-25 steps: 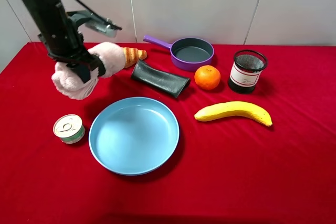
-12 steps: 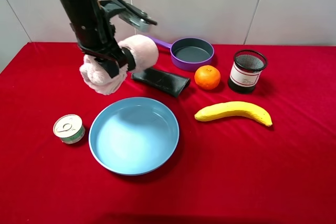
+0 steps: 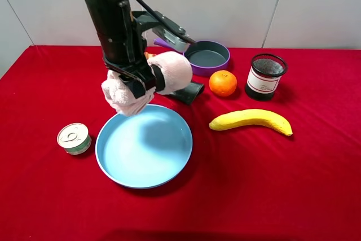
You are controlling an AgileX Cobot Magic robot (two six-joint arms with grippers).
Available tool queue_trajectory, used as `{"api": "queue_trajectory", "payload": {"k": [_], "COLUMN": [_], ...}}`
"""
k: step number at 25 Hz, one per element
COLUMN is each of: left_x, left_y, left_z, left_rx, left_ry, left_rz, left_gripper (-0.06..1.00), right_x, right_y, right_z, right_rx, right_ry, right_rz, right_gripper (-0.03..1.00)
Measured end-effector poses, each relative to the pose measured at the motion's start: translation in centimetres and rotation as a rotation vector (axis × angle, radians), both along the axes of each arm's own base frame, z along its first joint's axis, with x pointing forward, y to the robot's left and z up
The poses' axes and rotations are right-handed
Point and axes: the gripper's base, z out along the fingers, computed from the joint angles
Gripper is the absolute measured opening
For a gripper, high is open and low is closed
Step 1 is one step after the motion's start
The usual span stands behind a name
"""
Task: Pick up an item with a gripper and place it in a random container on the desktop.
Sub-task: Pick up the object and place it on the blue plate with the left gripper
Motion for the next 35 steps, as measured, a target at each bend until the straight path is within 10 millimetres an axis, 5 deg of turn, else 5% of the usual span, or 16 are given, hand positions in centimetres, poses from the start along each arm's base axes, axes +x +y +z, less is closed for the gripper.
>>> {"api": "queue_trajectory", "payload": {"k": [11, 20, 35], "left_x": [-2.4, -4.9, -6.5], "left_y": [-2.4, -0.4, 0.9], "left_z": [0.1, 1.3, -2.6], "left_rx": [-0.011, -0.057, -0.099], "left_ry": [0.009, -0.023, -0.04], "left_rz": [-0.027, 0.015, 0.036], "left_gripper": [0.44, 0.44, 0.44], "right_x": [0.0, 0.0, 0.0], "right_y": [0.0, 0.0, 0.0], "right_z": [0.0, 0.0, 0.0], "right_rx": [0.0, 0.0, 0.0], "right_ry": [0.0, 0.0, 0.0], "right_rz": [0.0, 0.0, 0.0], "right_gripper": [0.69, 0.69, 0.69]}}
